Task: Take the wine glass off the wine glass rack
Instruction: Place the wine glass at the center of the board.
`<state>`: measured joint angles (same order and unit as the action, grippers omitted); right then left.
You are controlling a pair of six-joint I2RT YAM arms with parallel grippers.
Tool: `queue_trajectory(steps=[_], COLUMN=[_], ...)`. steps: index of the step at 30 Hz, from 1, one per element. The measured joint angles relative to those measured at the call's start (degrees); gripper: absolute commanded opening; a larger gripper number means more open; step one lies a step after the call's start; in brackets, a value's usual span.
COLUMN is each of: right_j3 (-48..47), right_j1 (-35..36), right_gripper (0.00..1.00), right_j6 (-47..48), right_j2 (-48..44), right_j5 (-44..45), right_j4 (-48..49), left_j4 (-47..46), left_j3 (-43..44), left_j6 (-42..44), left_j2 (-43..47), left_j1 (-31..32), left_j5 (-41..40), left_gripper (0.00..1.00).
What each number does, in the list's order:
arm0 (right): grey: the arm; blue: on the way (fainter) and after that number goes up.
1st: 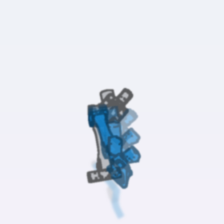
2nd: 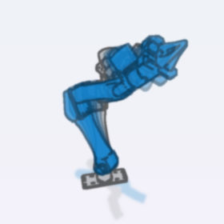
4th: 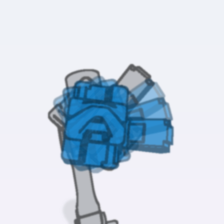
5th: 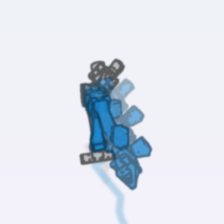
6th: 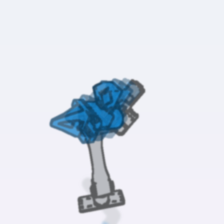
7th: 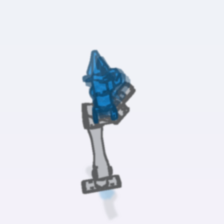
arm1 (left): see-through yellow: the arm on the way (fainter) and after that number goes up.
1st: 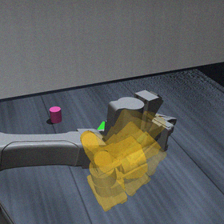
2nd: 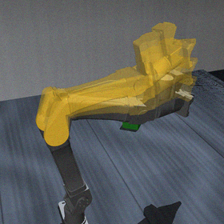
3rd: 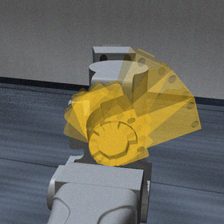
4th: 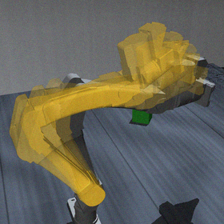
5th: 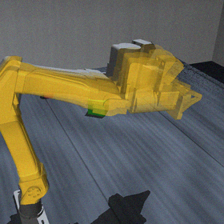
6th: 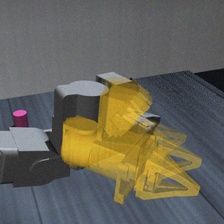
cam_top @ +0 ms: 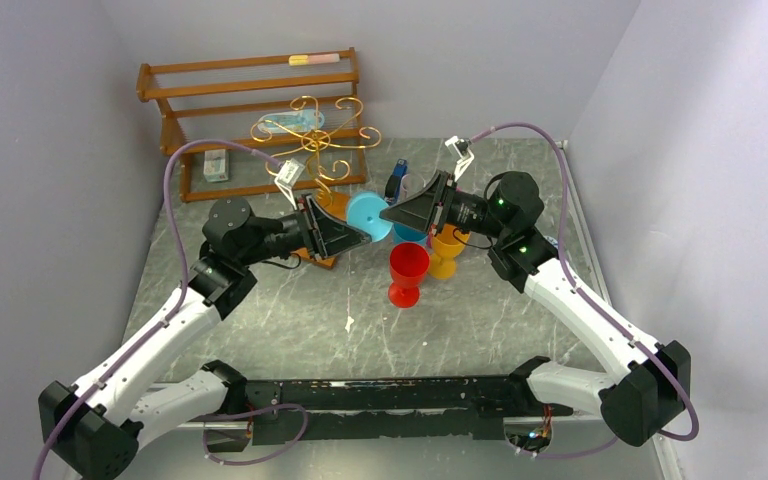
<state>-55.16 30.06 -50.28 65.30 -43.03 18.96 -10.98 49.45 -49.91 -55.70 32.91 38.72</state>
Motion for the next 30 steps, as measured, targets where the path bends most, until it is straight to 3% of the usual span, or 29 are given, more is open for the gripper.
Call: queue_trajectory(steps=[3, 7, 10, 21, 25, 27, 30], right_j3=[0.0, 0.0, 0.0, -0.2, -0.2, -0.17, -0.11], right_j1=[0.0, 0.0, -0.04, -0.59, -0.52, -0.46, -0.35], right_gripper=[0.0, 0.0, 0.0, 0.03, 0.02, 0.02, 0.02], right_j6=[-0.17, -0.59, -0.92, 2.08, 1.84, 1.46, 1.16], right_j2=[0.0, 0.07, 0.17, 0.15, 0.15, 0.15, 0.17], right_j5=[-0.22, -1.09, -1.27, -1.11, -1.4, -1.6, -1.86], right_j4=[0.33, 1.29, 1.81, 0.85, 1.38, 1.51, 1.64], left_j4=[-1.92, -4.31, -5.97, -6.67, -6.69, -7.23, -8.48], left_j3=[-0.87, -1.53, -1.53, -1.51, -1.51, -1.51, -1.51], left_j6=[-1.53, -3.43, -4.5, -4.39, -4.09, -4.11, -4.5], left_j2=[0.17, -0.17, -1.03, -2.32, -2.03, -2.01, -2.01], left_j1=[0.0, 0.0, 0.0, -0.04, -0.02, 0.0, 0.04], left_j5=[-0.42, -0.85, -1.09, -1.31, -1.27, -1.25, -1.16], left_gripper=[0.18, 0.15, 0.05, 0.05, 0.2, 0.19, 0.1])
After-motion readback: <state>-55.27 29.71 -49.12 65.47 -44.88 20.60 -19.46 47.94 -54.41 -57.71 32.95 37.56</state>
